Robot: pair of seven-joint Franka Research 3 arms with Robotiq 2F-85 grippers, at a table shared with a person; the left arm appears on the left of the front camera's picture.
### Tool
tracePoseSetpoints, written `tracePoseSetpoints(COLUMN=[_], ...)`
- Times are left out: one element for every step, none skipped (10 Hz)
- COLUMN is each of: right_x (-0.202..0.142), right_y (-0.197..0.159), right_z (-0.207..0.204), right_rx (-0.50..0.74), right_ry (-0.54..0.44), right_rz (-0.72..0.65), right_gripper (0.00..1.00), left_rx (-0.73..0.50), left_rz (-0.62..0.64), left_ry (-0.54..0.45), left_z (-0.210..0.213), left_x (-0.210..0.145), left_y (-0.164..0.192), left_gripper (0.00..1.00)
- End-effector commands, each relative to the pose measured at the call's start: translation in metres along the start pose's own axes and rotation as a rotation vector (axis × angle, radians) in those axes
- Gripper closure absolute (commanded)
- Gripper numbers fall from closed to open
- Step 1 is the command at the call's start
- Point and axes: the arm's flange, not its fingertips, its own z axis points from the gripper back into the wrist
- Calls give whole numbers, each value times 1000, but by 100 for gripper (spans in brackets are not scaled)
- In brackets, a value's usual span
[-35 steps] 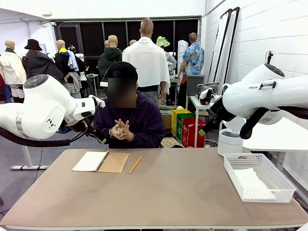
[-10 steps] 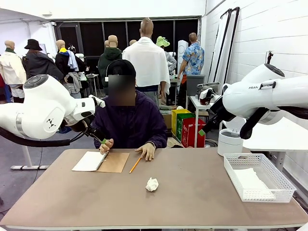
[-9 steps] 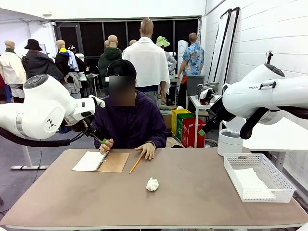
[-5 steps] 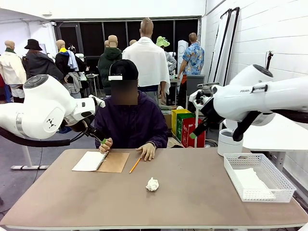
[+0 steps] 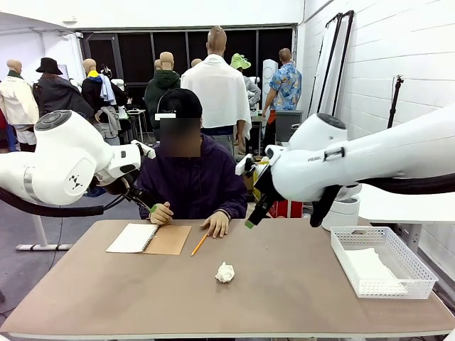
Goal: Sort the paper based on its condition.
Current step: If a person hands you a paper, place it in the Organizing basket , and if it's crumpled, put it in the Trash can.
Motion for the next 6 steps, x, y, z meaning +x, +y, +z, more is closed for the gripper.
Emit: tracePoseSetpoints(right_x=[11,14,4,4,4,4], right_y=[5,5,7,7,7,7], right_z=[-18,-23,-12,-12,-12,-12], right_rx=[-11,-21,6,6,6,6], right_ry=[32,44,20,20,20,20], right_rz=[49,56,32,32,32,32], right_gripper=[0,0,0,0,0,0], left_rx=[0,0,0,0,0,0], left_rz=[1,1,1,1,1,1], left_ry=[1,1,1,1,1,1], left_z=[0,0,0,0,0,0], left_x=[-1,-1,-1,-1,-1,-1], left_y=[1,1,1,1,1,1], left_gripper=[0,0,0,0,0,0])
